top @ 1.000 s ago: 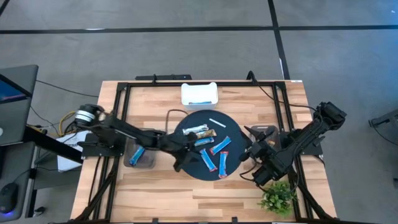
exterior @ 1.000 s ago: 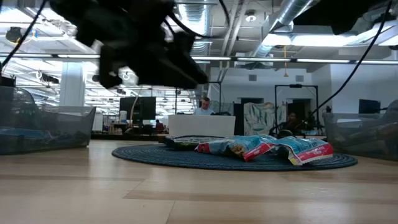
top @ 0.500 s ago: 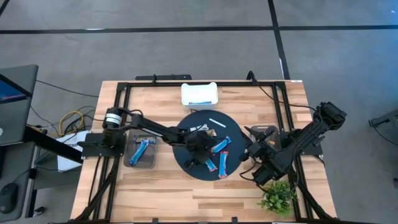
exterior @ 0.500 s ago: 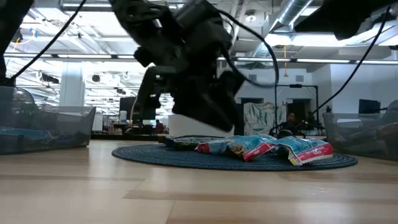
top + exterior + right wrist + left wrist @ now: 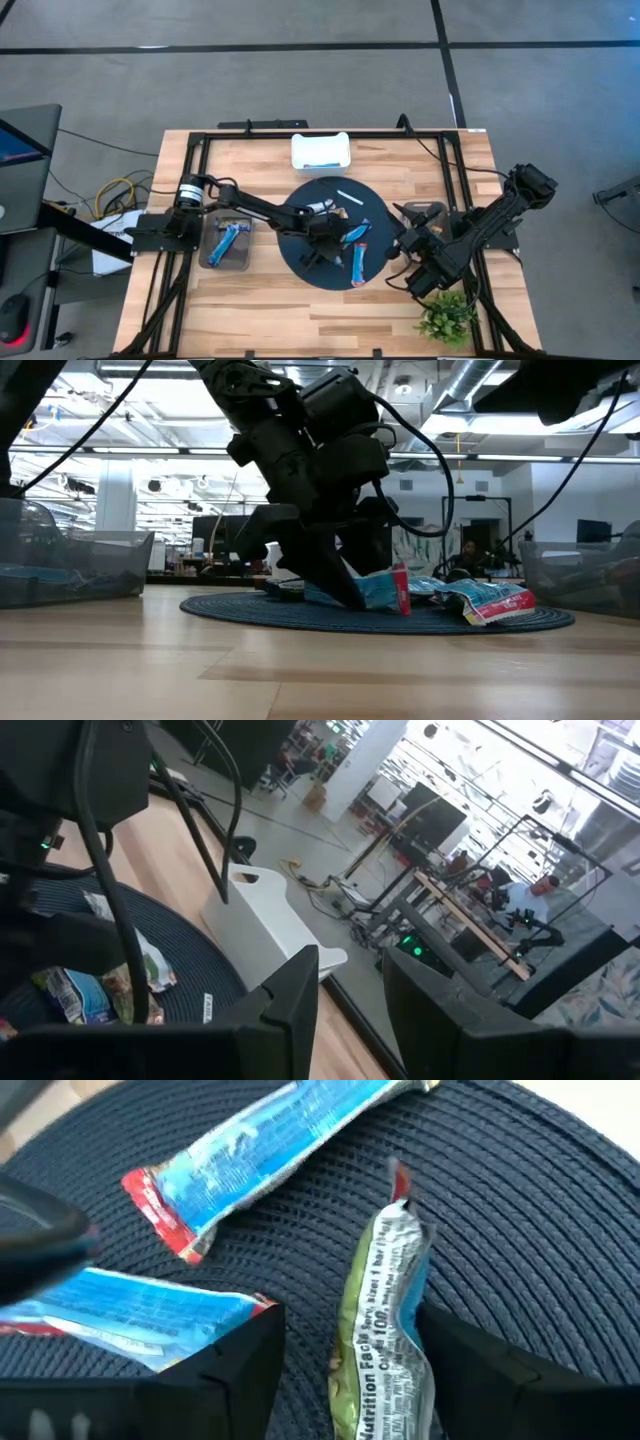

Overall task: Pick and place Granola Bars by type
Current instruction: Put the red granola bar into the white bin

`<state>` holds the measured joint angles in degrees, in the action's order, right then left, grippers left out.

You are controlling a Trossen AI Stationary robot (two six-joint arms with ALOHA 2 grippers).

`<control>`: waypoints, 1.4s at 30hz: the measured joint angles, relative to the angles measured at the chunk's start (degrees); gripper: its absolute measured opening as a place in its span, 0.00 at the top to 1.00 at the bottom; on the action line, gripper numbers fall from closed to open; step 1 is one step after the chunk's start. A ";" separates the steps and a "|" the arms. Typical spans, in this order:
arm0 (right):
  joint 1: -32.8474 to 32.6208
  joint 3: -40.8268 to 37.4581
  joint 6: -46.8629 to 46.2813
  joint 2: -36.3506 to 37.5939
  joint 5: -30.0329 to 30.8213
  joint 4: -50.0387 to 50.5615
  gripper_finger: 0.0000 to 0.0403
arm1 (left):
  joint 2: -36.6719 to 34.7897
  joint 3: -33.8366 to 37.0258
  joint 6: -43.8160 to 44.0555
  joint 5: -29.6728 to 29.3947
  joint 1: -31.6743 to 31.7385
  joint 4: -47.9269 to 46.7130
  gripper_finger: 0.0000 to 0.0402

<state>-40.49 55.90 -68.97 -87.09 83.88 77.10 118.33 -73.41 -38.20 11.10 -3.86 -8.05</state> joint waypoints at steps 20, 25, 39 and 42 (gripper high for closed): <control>0.00 0.00 0.00 0.00 -0.01 0.00 0.73 | -0.19 -0.02 1.37 -0.04 -0.07 -2.12 0.66; 0.00 0.02 0.00 0.00 -0.01 0.00 0.73 | -0.42 0.00 2.64 -0.54 -0.11 -2.21 0.72; 0.02 0.04 0.02 0.00 0.01 0.01 0.73 | -6.25 0.02 2.71 -17.66 -2.25 -5.96 0.78; 0.02 0.04 0.02 0.00 0.01 0.01 0.73 | -8.08 0.02 2.67 -26.78 -2.20 -6.36 0.79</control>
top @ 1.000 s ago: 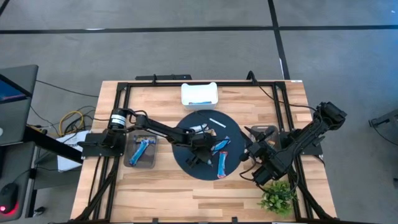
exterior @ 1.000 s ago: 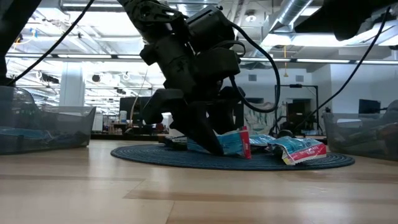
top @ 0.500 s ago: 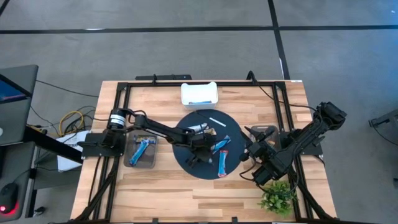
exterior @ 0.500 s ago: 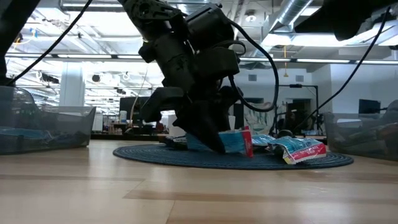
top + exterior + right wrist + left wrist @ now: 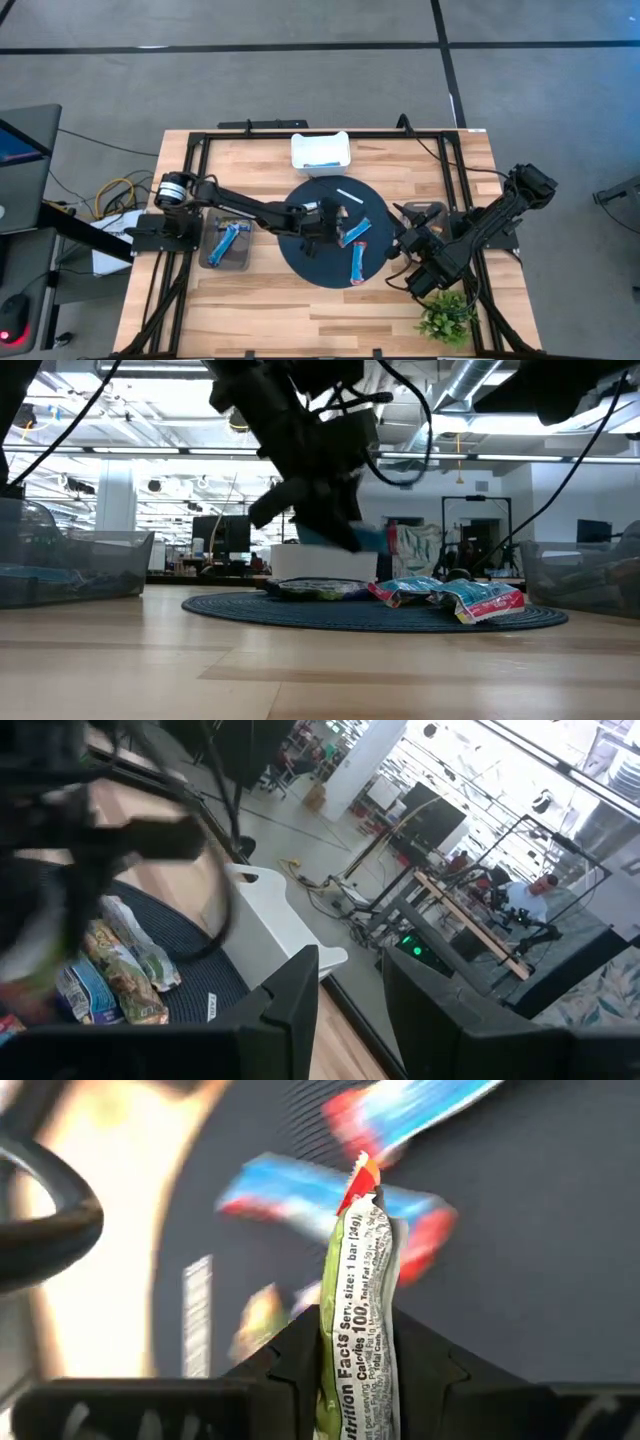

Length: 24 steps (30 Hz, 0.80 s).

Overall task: Pick and place Granola Bars by type
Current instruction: Put the red granola bar into the white bin

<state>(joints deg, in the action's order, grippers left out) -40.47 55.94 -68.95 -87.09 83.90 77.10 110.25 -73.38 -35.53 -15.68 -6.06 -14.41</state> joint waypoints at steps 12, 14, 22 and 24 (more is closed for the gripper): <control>1.03 0.00 0.00 0.00 0.02 0.00 0.73 | -1.98 0.00 -7.16 -24.19 8.65 3.08 0.79; 1.62 0.00 0.00 0.00 0.02 0.00 0.73 | -1.89 0.00 -7.40 -23.98 11.40 4.04 0.79; 3.93 0.00 0.00 0.00 0.01 -0.26 0.73 | -1.89 0.00 -8.17 -21.79 21.95 10.02 0.79; 4.42 0.00 0.00 0.00 0.00 -0.50 0.73 | -1.89 0.00 -8.17 -19.95 24.09 11.36 0.79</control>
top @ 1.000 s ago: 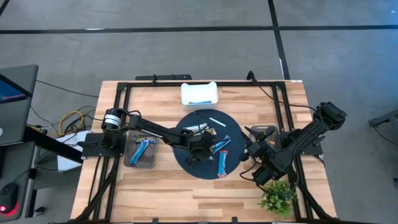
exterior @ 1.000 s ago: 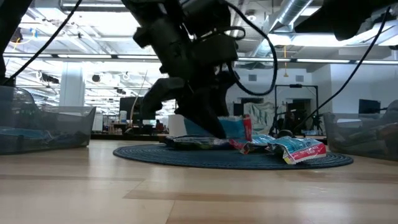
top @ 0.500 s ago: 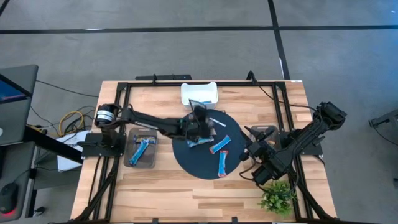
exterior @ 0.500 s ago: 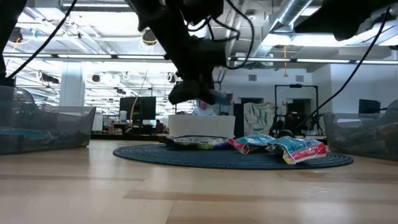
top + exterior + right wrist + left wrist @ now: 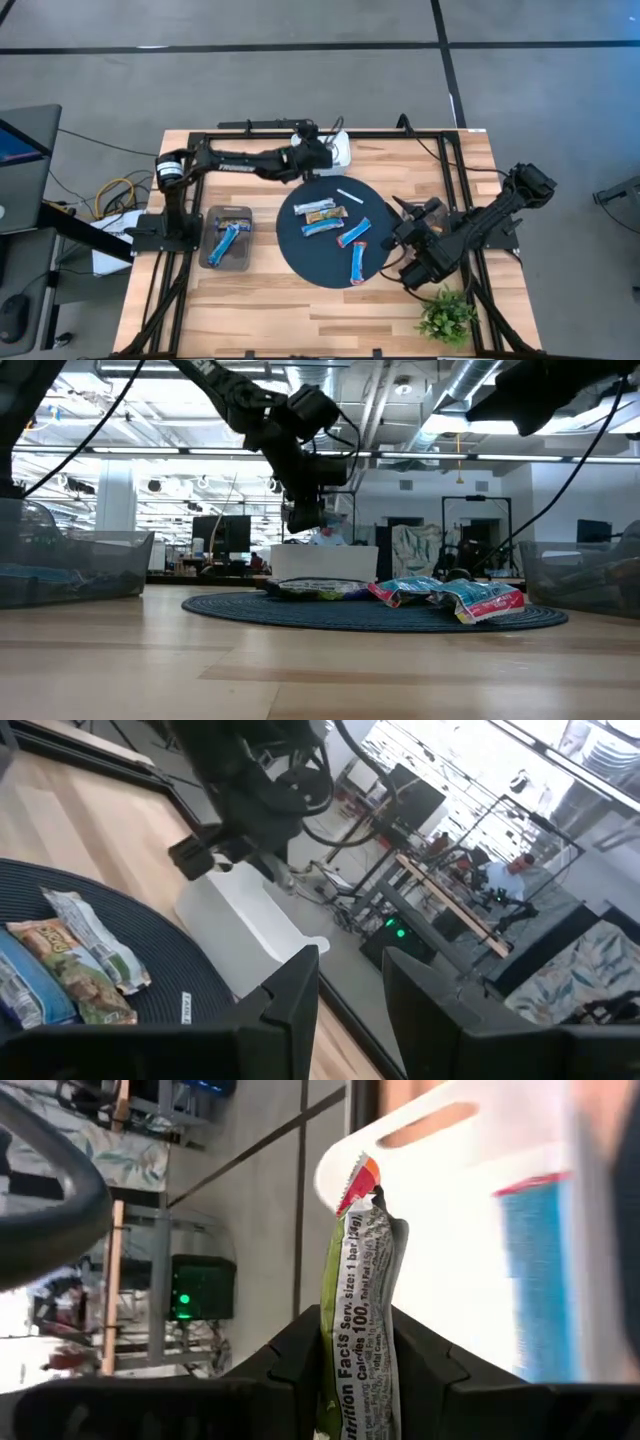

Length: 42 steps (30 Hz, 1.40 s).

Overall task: Pick and place Granola Bars by type
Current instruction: Put the red granola bar into the white bin, then put the orange granola bar into the right black bin

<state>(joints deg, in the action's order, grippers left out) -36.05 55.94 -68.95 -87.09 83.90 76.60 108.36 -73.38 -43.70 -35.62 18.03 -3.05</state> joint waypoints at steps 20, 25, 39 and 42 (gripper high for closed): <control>1.07 0.00 0.49 0.00 -2.80 -0.35 0.73 | 0.02 0.00 6.39 12.48 5.25 -0.02 0.63; 1.07 0.00 0.53 0.00 -2.82 -0.35 0.73 | 0.02 0.00 5.74 9.47 5.15 -0.02 0.56; 1.31 0.00 0.59 0.04 -2.95 -0.33 0.73 | -6.28 0.00 4.02 7.38 -0.26 -1.98 0.54; 1.33 0.00 0.59 0.04 -2.95 -0.33 0.73 | -8.89 0.00 4.03 8.14 -1.87 -2.14 0.54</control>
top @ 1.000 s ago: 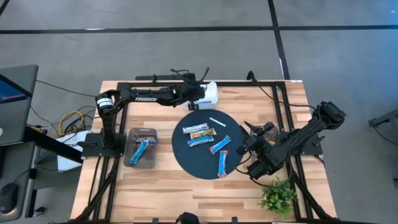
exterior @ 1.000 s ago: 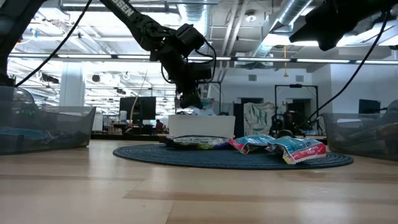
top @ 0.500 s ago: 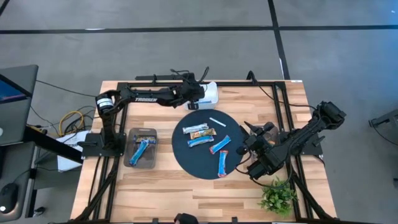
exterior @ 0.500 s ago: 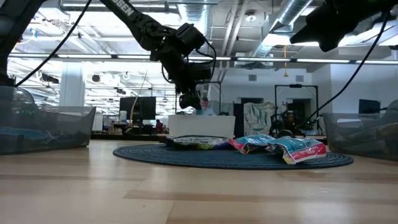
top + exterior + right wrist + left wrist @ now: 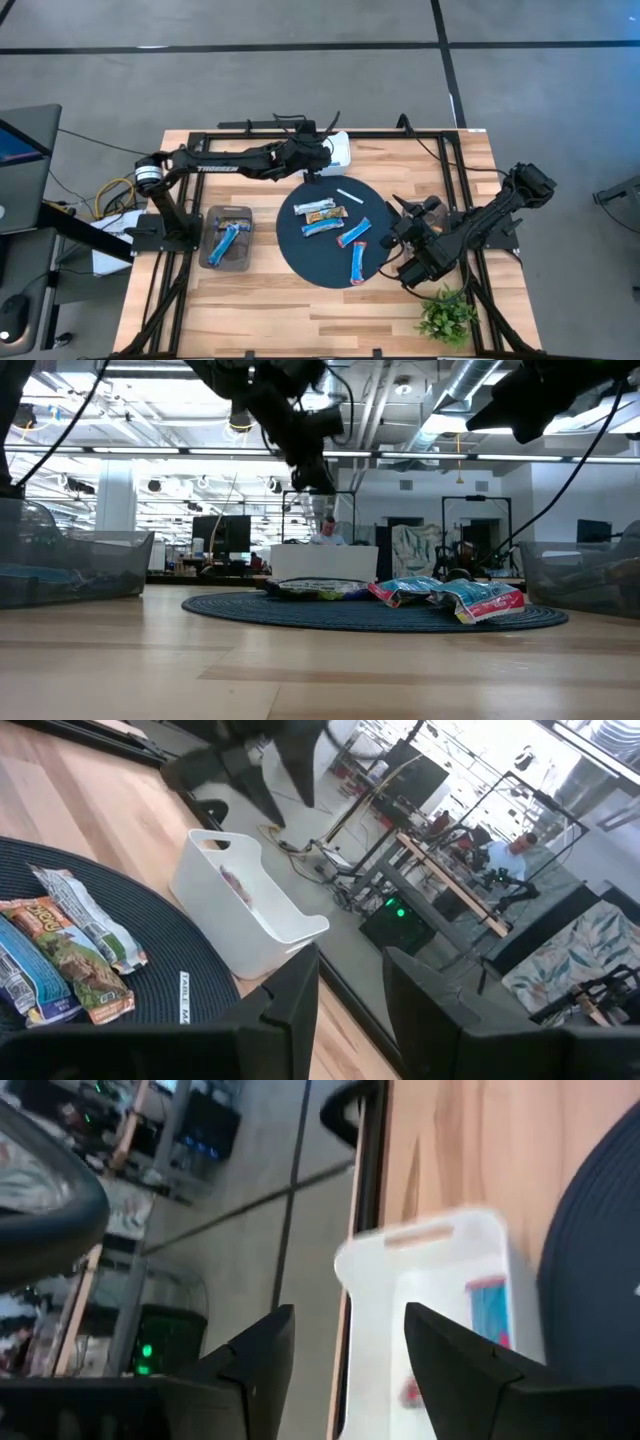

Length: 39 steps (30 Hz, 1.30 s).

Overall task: Pick and place Granola Bars by type
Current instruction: Put the orange granola bar into the right black bin

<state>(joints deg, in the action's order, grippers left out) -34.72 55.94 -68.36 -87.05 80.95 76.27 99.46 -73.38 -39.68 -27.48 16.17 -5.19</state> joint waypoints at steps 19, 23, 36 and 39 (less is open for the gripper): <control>0.00 0.00 0.00 0.00 -0.03 -0.08 0.73 | -3.17 0.31 13.73 18.31 -4.37 -22.62 0.54; 0.00 0.00 0.00 -0.02 -0.03 -0.29 0.73 | -3.17 1.54 14.75 24.71 -8.32 -27.69 0.54; 0.00 -0.02 1.90 -0.04 0.06 -1.44 0.73 | -6.02 1.62 26.03 21.81 -23.60 -39.40 0.54; 0.00 -0.02 5.93 -0.04 0.19 -4.05 0.73 | -6.51 1.62 28.68 17.21 -27.48 -39.81 0.54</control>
<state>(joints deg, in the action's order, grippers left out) -34.72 55.92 -62.43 -87.09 81.14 72.22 92.95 -71.77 -11.00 -10.27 -11.32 -45.00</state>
